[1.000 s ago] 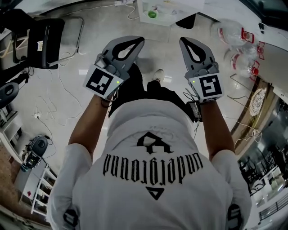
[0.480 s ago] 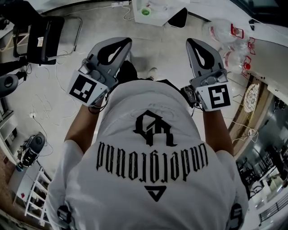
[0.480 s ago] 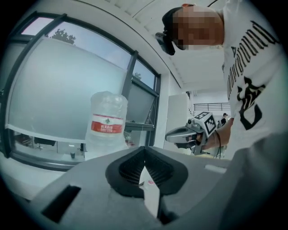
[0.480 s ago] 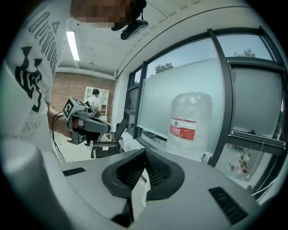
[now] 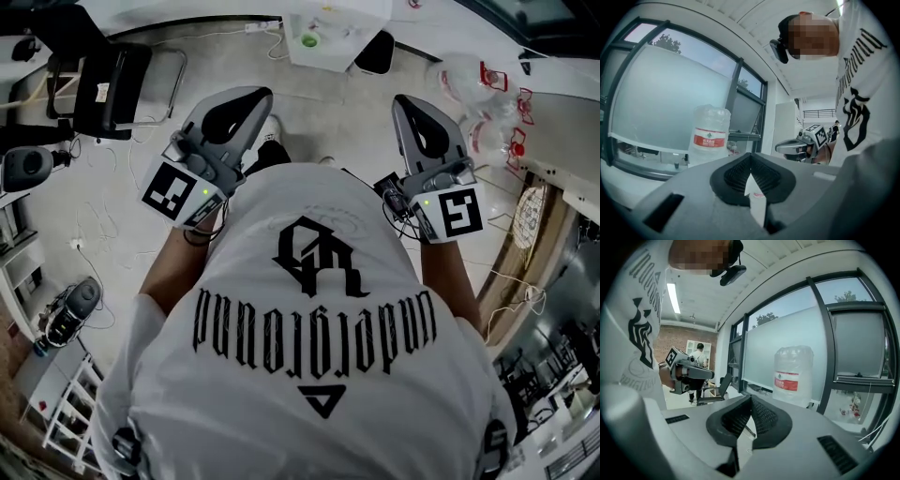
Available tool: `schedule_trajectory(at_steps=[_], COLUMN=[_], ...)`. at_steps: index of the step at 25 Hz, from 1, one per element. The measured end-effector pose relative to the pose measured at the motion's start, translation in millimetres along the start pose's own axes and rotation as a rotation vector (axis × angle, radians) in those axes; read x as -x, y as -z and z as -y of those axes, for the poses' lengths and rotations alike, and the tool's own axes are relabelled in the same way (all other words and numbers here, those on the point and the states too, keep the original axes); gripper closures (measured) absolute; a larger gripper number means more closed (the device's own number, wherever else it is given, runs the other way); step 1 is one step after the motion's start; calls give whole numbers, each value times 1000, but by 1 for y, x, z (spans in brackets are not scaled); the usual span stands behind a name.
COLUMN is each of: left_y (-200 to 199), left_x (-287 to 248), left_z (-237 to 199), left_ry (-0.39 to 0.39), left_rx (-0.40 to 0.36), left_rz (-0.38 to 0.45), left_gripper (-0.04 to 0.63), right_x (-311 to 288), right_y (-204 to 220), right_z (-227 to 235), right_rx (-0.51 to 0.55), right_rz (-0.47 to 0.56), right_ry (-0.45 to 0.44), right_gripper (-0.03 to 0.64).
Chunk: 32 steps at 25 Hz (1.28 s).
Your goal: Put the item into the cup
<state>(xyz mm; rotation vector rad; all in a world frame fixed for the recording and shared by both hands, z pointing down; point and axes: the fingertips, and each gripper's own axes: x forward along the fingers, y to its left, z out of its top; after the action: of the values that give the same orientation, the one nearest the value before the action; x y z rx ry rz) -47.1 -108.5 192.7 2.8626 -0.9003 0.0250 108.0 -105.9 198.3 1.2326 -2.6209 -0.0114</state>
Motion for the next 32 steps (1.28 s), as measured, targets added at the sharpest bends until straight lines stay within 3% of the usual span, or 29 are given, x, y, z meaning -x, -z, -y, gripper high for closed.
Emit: schedule_trajectory(at_steps=[13,24,32], left_y=[-10,-2,6], left_x=[-3,2,31], left_z=[7,64,89], left_ry=[-39,-128,-145], left_rx=[-18,-8,-3], left_rz=[25,0,-30], left_gripper=[581,581,581], right_x=[5,47,61], right_y=[-4,14,15], right_z=[12,13,-18], right_rx=[-28,-16,-25], right_rz=[33,9,25], right_ry=[-12,-116,-147], right_gripper=[604,604,604])
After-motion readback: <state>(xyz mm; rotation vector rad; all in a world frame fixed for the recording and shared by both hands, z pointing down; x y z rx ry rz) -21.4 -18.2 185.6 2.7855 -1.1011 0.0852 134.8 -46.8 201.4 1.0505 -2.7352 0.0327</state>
